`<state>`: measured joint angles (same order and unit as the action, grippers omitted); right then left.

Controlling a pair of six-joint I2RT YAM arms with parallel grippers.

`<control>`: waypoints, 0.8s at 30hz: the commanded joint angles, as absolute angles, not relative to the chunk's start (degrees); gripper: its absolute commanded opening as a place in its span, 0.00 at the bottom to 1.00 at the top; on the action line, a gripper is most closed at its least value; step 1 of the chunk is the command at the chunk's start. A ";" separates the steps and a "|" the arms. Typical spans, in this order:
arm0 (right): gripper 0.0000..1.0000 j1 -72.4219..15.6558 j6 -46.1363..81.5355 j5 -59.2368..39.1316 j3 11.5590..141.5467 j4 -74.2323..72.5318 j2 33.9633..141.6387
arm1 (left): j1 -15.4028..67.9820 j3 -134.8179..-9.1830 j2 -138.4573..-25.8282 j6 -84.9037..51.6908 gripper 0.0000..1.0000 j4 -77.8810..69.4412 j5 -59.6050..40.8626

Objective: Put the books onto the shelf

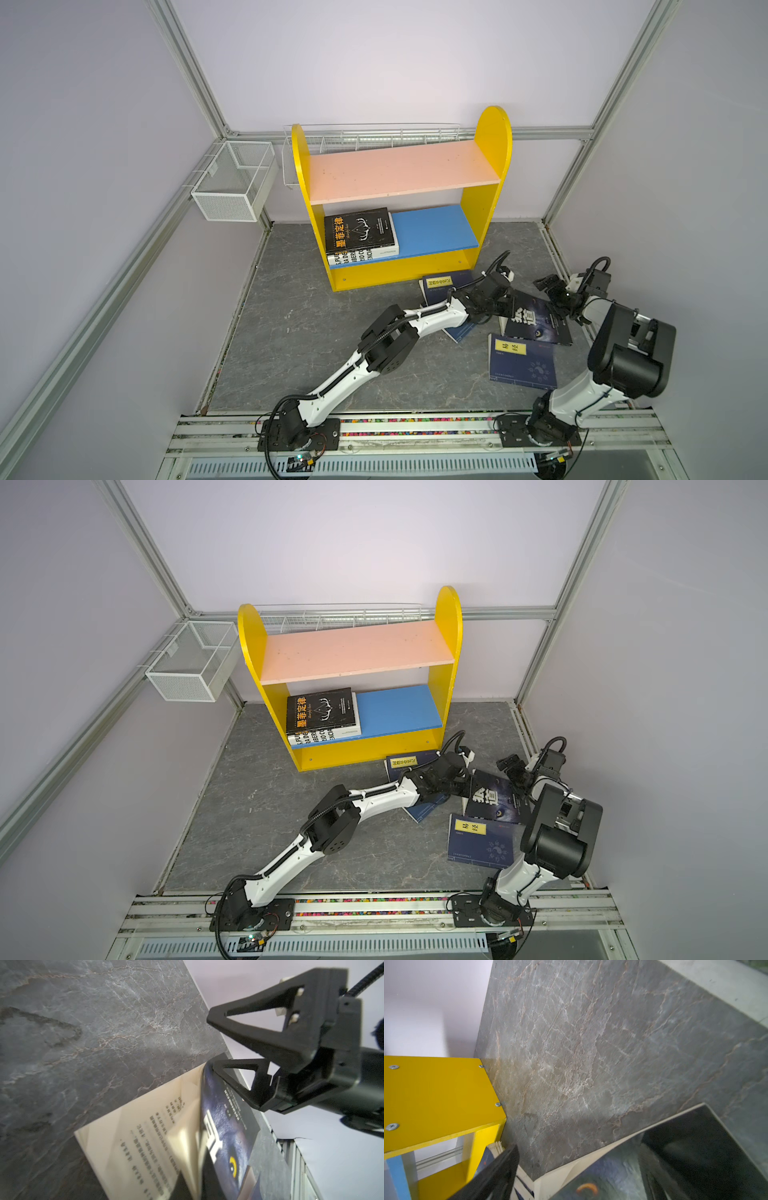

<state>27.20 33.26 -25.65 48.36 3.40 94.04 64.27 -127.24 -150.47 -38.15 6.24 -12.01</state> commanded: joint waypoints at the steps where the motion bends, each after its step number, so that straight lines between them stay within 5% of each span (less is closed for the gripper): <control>1: 0.94 26.64 34.14 -28.66 47.38 9.05 89.21 | 64.87 -131.77 -151.10 -35.10 0.00 7.03 -9.77; 24: 0.96 27.42 35.43 -27.22 54.46 25.49 63.55 | 64.26 -130.60 -128.48 -17.50 0.00 23.76 -11.02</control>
